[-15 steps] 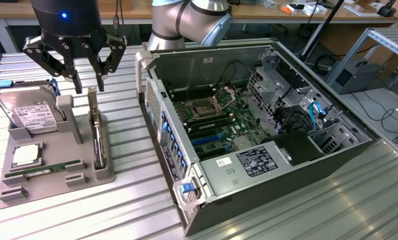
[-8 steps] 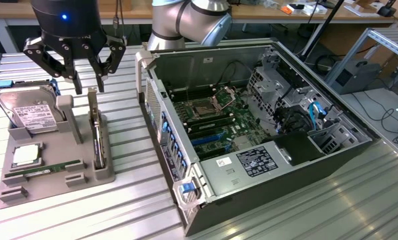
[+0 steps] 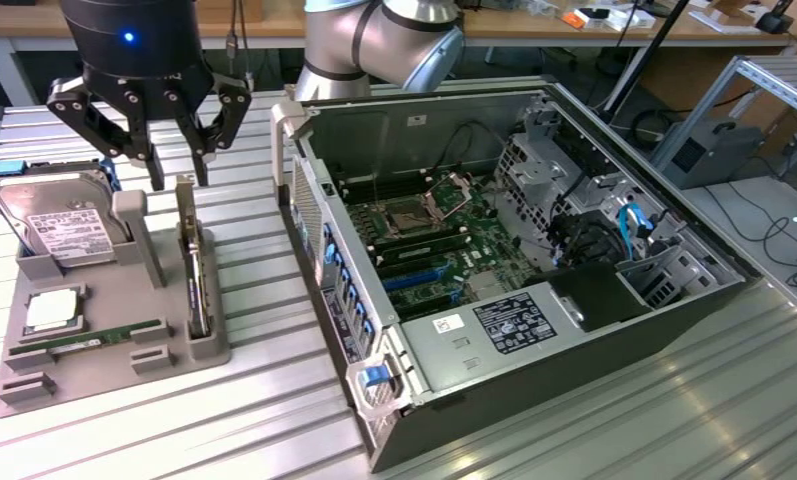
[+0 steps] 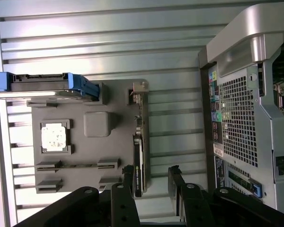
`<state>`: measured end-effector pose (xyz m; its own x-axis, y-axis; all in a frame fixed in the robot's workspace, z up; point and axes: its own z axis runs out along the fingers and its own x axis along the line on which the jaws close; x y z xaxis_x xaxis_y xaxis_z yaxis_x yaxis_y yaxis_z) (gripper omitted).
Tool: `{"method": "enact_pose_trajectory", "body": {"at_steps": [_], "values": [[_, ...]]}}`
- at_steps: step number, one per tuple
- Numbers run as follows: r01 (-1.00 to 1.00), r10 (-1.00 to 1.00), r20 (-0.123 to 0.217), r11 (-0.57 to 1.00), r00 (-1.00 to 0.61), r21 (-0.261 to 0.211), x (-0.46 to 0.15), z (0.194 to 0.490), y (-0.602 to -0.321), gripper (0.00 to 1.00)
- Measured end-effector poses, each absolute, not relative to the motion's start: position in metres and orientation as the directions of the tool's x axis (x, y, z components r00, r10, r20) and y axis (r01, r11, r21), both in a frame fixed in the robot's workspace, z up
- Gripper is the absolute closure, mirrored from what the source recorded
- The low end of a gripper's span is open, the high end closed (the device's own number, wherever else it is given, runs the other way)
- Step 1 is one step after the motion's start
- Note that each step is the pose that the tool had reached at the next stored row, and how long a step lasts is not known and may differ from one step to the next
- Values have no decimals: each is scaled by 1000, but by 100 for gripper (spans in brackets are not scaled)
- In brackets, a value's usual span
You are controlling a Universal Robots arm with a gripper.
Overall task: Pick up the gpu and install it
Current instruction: 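Pick up the gpu and move the gpu toward the slot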
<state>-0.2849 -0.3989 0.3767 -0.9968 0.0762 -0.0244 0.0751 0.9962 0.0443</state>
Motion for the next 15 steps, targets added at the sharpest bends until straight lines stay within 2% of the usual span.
{"method": "enact_pose_trajectory", "body": {"at_steps": [15], "values": [[75, 76, -24, 996, -997, 44, -286, 372, -399, 58]]}}
